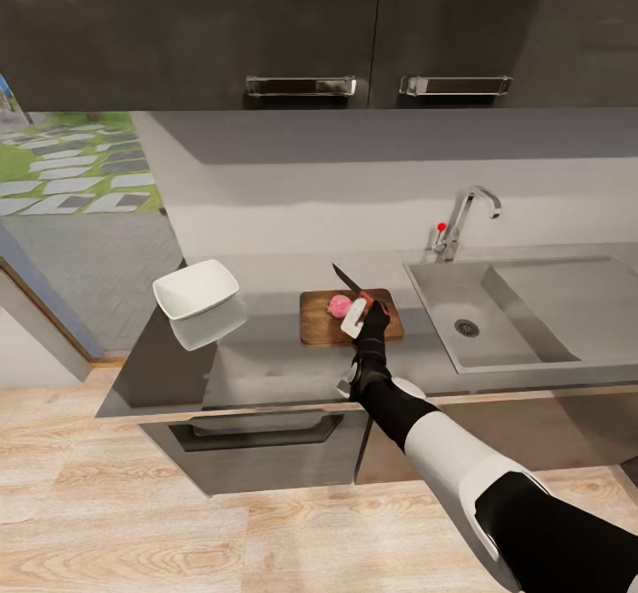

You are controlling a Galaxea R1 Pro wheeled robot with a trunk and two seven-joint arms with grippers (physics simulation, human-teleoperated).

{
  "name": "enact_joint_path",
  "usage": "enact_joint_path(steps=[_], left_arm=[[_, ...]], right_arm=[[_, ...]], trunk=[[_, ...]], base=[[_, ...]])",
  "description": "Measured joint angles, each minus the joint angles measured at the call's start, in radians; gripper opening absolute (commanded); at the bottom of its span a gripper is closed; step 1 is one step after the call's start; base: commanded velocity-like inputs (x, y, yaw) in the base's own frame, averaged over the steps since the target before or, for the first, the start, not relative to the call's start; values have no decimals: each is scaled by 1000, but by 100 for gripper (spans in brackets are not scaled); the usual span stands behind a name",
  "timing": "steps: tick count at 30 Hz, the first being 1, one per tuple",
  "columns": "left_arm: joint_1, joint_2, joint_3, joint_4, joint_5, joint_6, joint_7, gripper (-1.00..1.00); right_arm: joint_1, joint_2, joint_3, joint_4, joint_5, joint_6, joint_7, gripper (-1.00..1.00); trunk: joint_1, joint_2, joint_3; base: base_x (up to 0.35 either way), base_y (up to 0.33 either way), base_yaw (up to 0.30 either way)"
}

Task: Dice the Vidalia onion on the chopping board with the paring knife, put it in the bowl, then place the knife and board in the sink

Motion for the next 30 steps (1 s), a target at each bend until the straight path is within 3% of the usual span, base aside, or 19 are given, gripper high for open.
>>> enact_joint_path(steps=[11, 19, 30], left_arm=[[0, 0, 0, 0, 0, 0, 0, 100], [0, 0, 0, 0, 0, 0, 0, 100], [0, 0, 0, 0, 0, 0, 0, 100]], right_arm=[[0, 0, 4, 1, 0, 1, 0, -100], [0, 0, 77, 0, 0, 1, 0, -100], [15, 0, 88, 0, -1, 1, 1, -100]], trunk=[[0, 0, 0], [0, 0, 0], [0, 0, 0]], base=[[0, 0, 0], [0, 62, 0], [0, 103, 0]])
